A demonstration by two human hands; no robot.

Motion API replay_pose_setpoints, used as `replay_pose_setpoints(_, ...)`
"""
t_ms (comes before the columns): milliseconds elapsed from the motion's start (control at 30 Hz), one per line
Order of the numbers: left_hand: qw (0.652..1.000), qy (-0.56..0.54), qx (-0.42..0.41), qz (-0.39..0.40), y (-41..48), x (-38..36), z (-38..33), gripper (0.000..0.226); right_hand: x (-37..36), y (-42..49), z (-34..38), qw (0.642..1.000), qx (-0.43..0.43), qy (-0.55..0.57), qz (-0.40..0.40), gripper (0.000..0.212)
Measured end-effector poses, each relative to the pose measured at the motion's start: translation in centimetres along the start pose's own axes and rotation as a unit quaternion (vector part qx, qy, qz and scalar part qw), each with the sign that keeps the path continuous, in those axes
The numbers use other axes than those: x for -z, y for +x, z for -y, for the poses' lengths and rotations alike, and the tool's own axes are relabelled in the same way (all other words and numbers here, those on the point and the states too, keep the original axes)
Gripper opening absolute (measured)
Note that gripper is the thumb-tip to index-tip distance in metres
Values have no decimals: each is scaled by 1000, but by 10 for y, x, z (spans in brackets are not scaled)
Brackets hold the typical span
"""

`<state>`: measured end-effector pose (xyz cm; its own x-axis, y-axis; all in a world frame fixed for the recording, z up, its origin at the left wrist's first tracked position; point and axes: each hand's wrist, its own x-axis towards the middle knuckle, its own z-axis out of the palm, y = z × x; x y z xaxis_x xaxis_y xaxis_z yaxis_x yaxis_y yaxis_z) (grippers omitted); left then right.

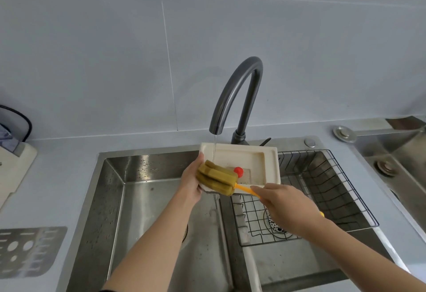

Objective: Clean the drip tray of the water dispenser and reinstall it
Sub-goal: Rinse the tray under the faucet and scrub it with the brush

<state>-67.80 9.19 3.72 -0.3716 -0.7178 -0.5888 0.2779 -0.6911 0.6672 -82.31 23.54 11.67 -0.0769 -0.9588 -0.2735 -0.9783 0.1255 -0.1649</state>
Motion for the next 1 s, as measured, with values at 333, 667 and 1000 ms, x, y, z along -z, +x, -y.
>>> replay_pose_setpoints(333,994,54,-52,-75,-3,47,-14,38,20,7,-7,994,34,-101,-2,45)
replay_pose_setpoints(667,992,41,-94,-69,-16,75,-34,17,17,36,15,995,23,88,-51,31)
replay_pose_setpoints(1000,996,34,-81,-31,-15,73,-27,25,18,48,34,1000,0,13,-17,32)
